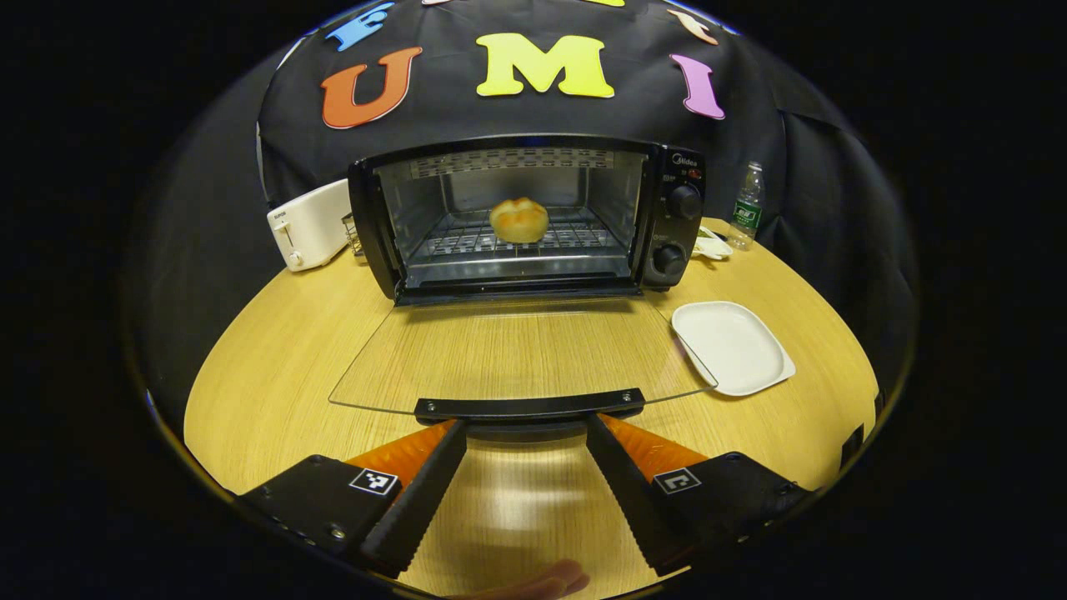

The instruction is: Open the electric oven with the left hand, put the food in, and close the electric oven.

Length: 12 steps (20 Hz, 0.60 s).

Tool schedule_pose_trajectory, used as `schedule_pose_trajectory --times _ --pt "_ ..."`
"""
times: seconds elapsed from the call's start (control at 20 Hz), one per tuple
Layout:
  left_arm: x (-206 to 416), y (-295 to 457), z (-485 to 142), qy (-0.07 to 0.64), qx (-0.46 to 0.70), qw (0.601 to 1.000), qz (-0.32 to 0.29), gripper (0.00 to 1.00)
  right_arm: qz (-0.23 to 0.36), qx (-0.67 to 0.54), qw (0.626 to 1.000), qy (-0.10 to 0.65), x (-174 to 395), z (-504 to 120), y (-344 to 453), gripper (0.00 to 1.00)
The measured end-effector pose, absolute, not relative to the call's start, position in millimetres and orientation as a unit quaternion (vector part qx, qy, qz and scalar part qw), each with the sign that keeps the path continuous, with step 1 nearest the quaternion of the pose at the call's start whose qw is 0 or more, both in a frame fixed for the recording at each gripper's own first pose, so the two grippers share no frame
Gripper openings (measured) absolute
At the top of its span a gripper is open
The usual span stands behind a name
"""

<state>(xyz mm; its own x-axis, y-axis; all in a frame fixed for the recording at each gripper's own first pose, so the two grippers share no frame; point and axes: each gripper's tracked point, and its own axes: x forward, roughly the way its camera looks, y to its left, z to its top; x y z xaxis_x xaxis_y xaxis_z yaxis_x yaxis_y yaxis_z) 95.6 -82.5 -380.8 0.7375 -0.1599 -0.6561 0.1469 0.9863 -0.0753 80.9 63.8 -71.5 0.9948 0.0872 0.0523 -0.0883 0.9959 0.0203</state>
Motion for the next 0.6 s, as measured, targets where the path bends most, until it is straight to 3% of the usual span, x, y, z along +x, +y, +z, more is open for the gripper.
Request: schedule_pose_trajectory --times 0.05,0.15,0.2,0.25,0.6 --pt "97.4 -81.7 -374.9 0.347 -0.009 0.934 -0.082 0.95 0.044 0.010 0.999 -0.026 81.0 -72.1 64.2 1.00" --pt "101.0 -80.5 -363.3 0.333 -0.008 0.939 -0.083 0.95 0.045 0.009 0.999 -0.025 80.8 -72.9 65.5 0.94" --pt "103.6 -80.5 -357.4 0.324 -0.008 0.942 -0.083 0.95 0.045 0.008 0.999 -0.024 81.3 -73.7 66.0 1.00" --pt "105.8 -80.0 -352.2 0.317 -0.007 0.945 -0.083 0.95 0.043 0.009 0.999 -0.023 81.7 -74.4 65.4 0.94" --pt "129.9 -77.9 -315.4 0.275 -0.014 0.958 -0.082 0.96 0.044 0.006 0.999 -0.017 82.6 -78.7 66.4 0.94"
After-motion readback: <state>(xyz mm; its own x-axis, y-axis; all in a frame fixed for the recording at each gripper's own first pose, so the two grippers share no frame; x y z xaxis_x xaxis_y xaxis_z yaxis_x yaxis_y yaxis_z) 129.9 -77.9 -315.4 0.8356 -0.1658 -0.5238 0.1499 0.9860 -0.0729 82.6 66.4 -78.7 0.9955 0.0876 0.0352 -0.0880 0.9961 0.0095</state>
